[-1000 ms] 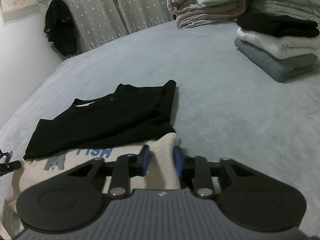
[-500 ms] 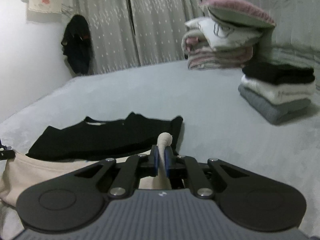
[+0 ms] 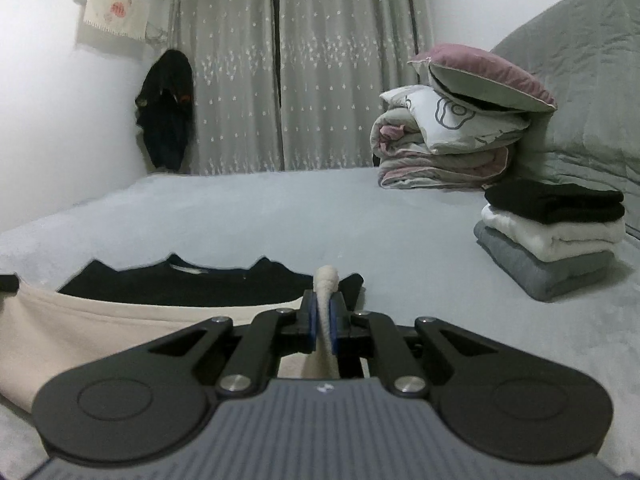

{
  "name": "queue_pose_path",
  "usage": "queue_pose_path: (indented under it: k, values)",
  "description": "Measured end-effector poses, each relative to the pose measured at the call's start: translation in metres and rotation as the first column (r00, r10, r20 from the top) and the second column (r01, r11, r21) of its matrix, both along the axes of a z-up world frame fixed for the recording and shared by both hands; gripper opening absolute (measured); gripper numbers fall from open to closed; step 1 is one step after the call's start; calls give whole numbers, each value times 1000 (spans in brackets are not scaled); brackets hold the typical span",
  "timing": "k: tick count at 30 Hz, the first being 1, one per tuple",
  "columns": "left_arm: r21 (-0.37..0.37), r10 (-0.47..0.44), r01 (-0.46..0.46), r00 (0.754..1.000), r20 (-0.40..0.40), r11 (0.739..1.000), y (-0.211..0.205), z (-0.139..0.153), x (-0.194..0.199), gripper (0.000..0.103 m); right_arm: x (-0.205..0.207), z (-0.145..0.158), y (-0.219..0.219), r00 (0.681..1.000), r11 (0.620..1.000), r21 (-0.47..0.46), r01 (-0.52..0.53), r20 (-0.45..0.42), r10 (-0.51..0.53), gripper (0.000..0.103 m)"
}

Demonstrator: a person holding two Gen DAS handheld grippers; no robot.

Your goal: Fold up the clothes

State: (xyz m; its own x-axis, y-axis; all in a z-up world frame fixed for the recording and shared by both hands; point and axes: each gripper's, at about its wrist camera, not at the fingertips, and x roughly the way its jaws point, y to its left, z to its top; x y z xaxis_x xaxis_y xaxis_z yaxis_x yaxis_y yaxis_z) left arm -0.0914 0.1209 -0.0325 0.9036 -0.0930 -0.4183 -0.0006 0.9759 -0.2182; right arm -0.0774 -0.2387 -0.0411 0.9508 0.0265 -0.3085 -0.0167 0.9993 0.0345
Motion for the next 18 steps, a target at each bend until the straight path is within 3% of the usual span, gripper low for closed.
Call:
queue_pose_path:
  k: [5,7,12,15,18]
  values:
    - [45,30,-27,996,-83,999,-4,-14,11,6,16,-15,4,993,999,-41,30,-109,-34,7]
    - [42,28,-26,998,-56,999,-3,-12,7,6,18,-17,3,991,999,-34,39,-123,-43,7]
    - [72,8,-17,992,126,997,1,-2,-26,6,-12,-6,4,999,999,-31,14,34,-13,7]
    - [145,-6,-27,974,225,989,-4,1,-40,7,-35,-5,17,988,988,-157,2,150,22,7]
    - [172,-5,-28,982,189,985,-8,-3,-30,6,-42,-9,26,978,968,-251,7,204,46,7]
